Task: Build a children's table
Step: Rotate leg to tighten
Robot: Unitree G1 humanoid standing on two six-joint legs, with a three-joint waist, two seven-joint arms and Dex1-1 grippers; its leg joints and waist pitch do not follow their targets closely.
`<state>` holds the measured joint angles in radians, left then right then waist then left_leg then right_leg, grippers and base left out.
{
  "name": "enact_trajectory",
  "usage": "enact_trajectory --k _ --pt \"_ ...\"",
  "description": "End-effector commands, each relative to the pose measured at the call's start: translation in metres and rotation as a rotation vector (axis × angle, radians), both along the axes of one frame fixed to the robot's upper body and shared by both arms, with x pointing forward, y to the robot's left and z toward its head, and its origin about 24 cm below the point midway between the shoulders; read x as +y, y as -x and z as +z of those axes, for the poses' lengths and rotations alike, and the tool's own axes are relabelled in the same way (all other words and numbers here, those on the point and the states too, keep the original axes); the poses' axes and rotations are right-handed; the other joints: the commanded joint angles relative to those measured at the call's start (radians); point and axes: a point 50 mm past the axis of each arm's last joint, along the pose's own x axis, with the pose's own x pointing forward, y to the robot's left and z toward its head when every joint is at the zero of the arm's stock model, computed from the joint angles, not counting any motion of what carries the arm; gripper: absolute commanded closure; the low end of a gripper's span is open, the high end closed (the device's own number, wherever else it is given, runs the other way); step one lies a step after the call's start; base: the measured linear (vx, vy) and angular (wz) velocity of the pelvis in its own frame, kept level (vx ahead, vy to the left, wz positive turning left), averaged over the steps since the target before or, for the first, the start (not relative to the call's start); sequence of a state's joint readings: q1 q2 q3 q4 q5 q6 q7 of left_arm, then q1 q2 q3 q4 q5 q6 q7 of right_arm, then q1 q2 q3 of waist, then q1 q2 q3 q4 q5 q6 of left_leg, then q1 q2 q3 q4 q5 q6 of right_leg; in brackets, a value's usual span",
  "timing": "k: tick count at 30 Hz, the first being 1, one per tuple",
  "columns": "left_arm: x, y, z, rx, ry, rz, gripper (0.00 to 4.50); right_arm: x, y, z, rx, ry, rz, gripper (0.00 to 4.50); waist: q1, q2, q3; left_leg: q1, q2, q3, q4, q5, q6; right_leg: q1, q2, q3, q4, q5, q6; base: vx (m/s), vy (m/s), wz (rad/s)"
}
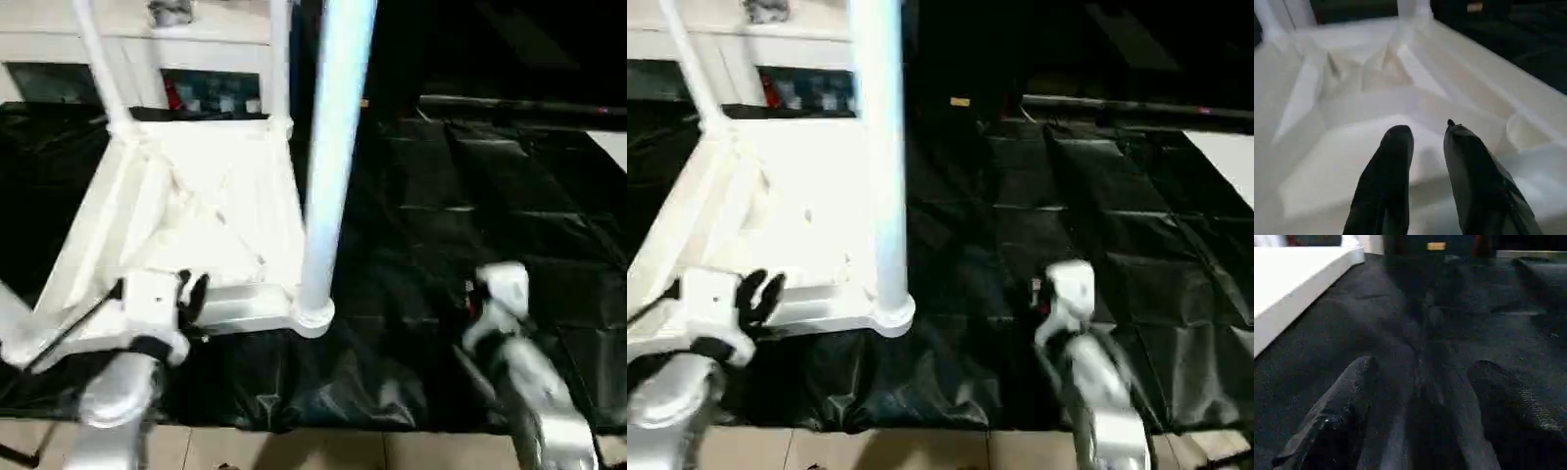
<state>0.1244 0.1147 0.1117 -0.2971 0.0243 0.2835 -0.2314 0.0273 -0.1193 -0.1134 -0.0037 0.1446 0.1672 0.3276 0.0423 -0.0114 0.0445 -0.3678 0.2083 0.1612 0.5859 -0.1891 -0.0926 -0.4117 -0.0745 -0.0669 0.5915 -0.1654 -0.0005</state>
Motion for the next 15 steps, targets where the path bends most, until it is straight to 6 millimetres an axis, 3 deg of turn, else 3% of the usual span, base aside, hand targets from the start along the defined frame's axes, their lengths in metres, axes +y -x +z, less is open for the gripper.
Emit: enact_trajectory --k 1,2,3,4,6,7,8,9,10,11,12,13,14,15 --pt "-0.001 -0.002 0.001 -0.02 -0.021 0.001 3.15 0.004 0.001 0.004 -0.001 0.02 -0.001 1.21 -0.003 0.013 -0.042 -0.002 0.003 -0.008 -0.08 -0.403 0.015 0.031 -0.038 0.025 -0.112 -0.559 0.007 0.0 0.0 0.0" --pt "-0.001 -0.002 0.001 -0.02 -0.021 0.001 3.15 0.004 0.001 0.004 -0.001 0.02 -0.001 1.21 -0.008 0.009 -0.041 -0.001 0.001 -0.008 -0.077 -0.412 0.017 0.027 -0.037 0.024 -0.117 -0.578 0.012 0.0 0.0 0.0" --pt "-0.003 -0.004 0.002 -0.036 -0.016 -0.002 3.15 0.008 0.006 0.001 0.013 0.029 0.01 1.21 -0.009 0.023 -0.042 0.0 0.001 -0.01 -0.078 -0.416 0.015 0.028 -0.038 0.024 -0.116 -0.579 0.009 0.0 0.0 0.0" --pt "-0.003 -0.004 0.002 -0.036 -0.016 -0.002 3.15 0.008 0.006 0.001 0.013 0.029 0.01 1.21 -0.013 0.018 -0.043 0.002 0.002 -0.008 -0.075 -0.412 0.018 0.026 -0.036 0.025 -0.119 -0.564 0.007 0.0 0.0 0.0" --pt "-0.005 -0.006 0.004 -0.054 -0.005 -0.002 3.15 0.01 0.009 0.0 0.021 0.034 0.025 1.21 -0.012 0.022 -0.048 -0.017 0.006 -0.007 -0.074 -0.301 0.038 0.029 -0.032 0.029 -0.11 -0.404 -0.04 0.0 0.0 0.0" --pt "-0.007 -0.006 0.005 -0.062 0.006 -0.008 3.15 0.011 0.01 -0.001 0.029 0.057 0.043 1.21 -0.011 0.031 -0.053 -0.027 0.005 -0.003 -0.069 -0.205 0.064 0.025 -0.025 0.027 -0.1 -0.269 -0.089 0.0 0.0 0.0" --pt "-0.007 -0.006 0.004 -0.061 0.017 -0.006 3.15 0.012 0.01 -0.002 0.032 0.065 0.048 1.21 -0.013 0.029 -0.071 -0.042 -0.001 0.001 -0.045 -0.004 0.121 0.019 -0.018 0.02 -0.083 -0.029 -0.158 0.0 0.0 0.0" --pt "-0.007 -0.006 0.004 -0.061 0.02 -0.005 3.15 0.012 0.01 -0.002 0.034 0.068 0.049 1.21 -0.013 0.032 -0.077 -0.05 -0.009 0.004 -0.036 0.093 0.161 0.011 -0.013 0.013 -0.078 0.084 -0.19 0.0 0.0 0.0" --pt "-0.007 -0.006 0.002 -0.054 0.021 0.004 3.15 0.011 0.01 -0.002 0.037 0.075 0.046 1.21 -0.014 0.032 -0.091 -0.058 -0.022 0.007 -0.01 0.217 0.21 0.003 -0.006 0.008 -0.065 0.228 -0.214 0.0 0.0 0.0" --pt "-0.006 -0.003 -0.004 -0.037 0.016 0.018 3.15 0.009 0.01 -0.002 0.042 0.091 0.043 1.21 -0.01 0.041 -0.115 -0.076 -0.045 0.005 0.02 0.388 0.334 -0.014 0.007 -0.007 -0.054 0.459 -0.252 -0.063 0.016 -0.01" --pt "-0.006 -0.002 -0.005 -0.035 0.015 0.019 3.15 0.008 0.011 -0.002 0.043 0.093 0.043 1.21 -0.011 0.042 -0.111 -0.082 -0.042 0.006 0.017 0.307 0.354 -0.019 0.003 -0.013 -0.073 0.362 -0.245 -0.063 0.016 -0.01" --pt "-0.006 -0.001 -0.006 -0.032 0.013 0.02 3.15 0.008 0.011 -0.002 0.044 0.096 0.044 1.21 -0.013 0.041 -0.098 -0.077 -0.03 0.014 0.014 0.028 0.326 -0.028 -0.012 -0.025 -0.116 -0.027 -0.207 -0.109 0.027 0.01" --pt "-0.006 0.001 -0.008 -0.032 0.014 0.019 3.15 0.008 0.012 -0.003 0.046 0.096 0.046 1.21 -0.026 0.05 -0.069 -0.045 -0.014 0.013 0.002 -0.317 0.231 -0.043 -0.011 -0.046 -0.152 -0.503 -0.107 -0.137 0.027 -0.04" --pt "-0.007 0.004 -0.009 -0.034 0.025 0.016 3.15 0.007 0.014 -0.003 0.046 0.102 0.054 1.21 -0.04 0.055 -0.057 -0.021 -0.01 0.009 0.002 -0.462 0.169 -0.053 -0.005 -0.072 -0.165 -0.669 -0.033 -0.137 0.027 -0.04"
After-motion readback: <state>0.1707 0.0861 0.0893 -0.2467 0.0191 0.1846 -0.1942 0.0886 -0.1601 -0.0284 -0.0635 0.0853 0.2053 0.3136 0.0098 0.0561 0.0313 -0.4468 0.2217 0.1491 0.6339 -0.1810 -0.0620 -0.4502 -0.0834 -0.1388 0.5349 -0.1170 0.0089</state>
